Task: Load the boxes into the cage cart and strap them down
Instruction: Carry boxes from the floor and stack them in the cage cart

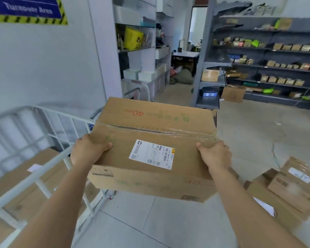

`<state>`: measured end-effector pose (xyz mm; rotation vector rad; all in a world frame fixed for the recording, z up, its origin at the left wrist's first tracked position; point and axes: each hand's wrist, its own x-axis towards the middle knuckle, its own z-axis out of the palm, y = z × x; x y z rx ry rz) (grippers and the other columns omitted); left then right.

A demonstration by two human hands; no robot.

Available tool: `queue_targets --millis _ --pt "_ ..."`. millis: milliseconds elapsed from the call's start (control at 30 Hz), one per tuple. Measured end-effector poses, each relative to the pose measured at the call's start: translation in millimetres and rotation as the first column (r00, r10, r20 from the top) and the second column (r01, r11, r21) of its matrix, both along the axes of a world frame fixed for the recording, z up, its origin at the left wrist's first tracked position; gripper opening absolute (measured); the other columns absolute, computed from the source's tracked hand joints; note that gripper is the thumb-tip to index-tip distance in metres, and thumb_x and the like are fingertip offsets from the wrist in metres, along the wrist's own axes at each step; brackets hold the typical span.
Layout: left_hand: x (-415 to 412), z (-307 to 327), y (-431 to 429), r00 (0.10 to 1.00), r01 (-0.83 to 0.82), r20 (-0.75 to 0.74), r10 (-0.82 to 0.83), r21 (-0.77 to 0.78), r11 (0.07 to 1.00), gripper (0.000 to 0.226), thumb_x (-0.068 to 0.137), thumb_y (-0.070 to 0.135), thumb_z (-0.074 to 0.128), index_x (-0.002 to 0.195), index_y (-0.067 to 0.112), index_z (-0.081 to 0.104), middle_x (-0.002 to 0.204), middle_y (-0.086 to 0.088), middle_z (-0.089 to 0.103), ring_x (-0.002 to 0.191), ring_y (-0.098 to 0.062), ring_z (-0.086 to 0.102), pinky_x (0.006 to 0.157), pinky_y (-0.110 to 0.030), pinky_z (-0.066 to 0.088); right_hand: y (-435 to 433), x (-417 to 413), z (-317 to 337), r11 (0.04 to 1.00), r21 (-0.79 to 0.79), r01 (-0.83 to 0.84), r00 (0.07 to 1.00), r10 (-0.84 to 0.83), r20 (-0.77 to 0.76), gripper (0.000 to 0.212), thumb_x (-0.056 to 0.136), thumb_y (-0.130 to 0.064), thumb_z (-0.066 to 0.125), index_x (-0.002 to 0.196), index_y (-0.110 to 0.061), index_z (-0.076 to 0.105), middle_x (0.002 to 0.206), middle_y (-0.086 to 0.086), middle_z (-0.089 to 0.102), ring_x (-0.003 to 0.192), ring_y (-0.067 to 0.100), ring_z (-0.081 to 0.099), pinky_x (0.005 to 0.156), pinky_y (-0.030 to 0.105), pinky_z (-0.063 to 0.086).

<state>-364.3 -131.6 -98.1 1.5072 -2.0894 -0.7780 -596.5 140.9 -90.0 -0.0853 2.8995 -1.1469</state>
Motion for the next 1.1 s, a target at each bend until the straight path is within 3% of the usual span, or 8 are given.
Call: queue_targets --millis 267,400,533,767,1000,1100 --pt "63 20 -57 0.952 -0.306 -0.03 0.306 -0.021 0.952 0.094 0.061 0.062 0.076 0.136 0.015 0.043 0.128 -0.013 0.051 0.116 -0.036 0.053 0.092 -0.052 0.049 -136 -7 24 0.956 -0.05 -0.287 0.957 0.285 -0.045 0.074 0.079 -0.056 0.068 0.131 -0.007 0.048 0.133 0.016 0.052 0.125 0.037 0.046 0.098 0.048 0.044" --pt "98 30 -70 0.898 -0.437 -0.077 0.434 -0.022 0.899 0.09 0.056 0.063 0.073 0.128 0.015 0.049 0.122 -0.011 0.054 0.113 -0.034 0.054 0.091 -0.051 0.05 -191 3 39 0.905 -0.085 -0.417 0.908 0.409 -0.093 0.075 0.077 -0.054 0.071 0.131 -0.007 0.049 0.134 0.016 0.052 0.126 0.036 0.047 0.101 0.046 0.043" --pt "136 40 -79 0.834 -0.547 -0.113 0.54 -0.043 0.836 0.085 0.064 0.056 0.076 0.132 0.014 0.047 0.125 -0.011 0.053 0.118 -0.033 0.051 0.093 -0.05 0.048 -239 27 53 0.845 -0.1 -0.525 0.851 0.516 -0.103 0.078 0.077 -0.054 0.071 0.133 -0.006 0.047 0.137 0.016 0.05 0.128 0.036 0.045 0.101 0.047 0.042" --pt "227 55 -94 0.724 -0.686 -0.141 0.675 -0.049 0.726 0.089 0.056 0.062 0.073 0.129 0.017 0.049 0.121 -0.008 0.057 0.114 -0.033 0.054 0.091 -0.05 0.05 -316 102 66 0.721 -0.099 -0.686 0.727 0.675 -0.127 0.081 0.08 -0.055 0.069 0.138 -0.005 0.043 0.142 0.016 0.045 0.131 0.036 0.041 0.104 0.05 0.041" --pt "337 60 -128 0.608 -0.793 -0.137 0.782 -0.064 0.606 0.085 0.063 0.06 0.076 0.13 0.015 0.048 0.123 -0.011 0.056 0.115 -0.034 0.053 0.092 -0.05 0.049 -403 209 74 0.612 -0.116 -0.782 0.623 0.769 -0.146 0.079 0.078 -0.056 0.07 0.134 -0.006 0.046 0.135 0.015 0.05 0.124 0.038 0.047 0.097 0.053 0.046" --pt "387 61 -147 0.575 -0.817 -0.144 0.805 -0.058 0.573 0.09 0.057 0.064 0.073 0.129 0.016 0.048 0.123 -0.011 0.056 0.115 -0.034 0.053 0.092 -0.051 0.049 -439 259 73 0.57 -0.134 -0.811 0.584 0.799 -0.14 0.077 0.078 -0.056 0.069 0.133 -0.007 0.047 0.134 0.014 0.051 0.124 0.037 0.047 0.098 0.054 0.045"
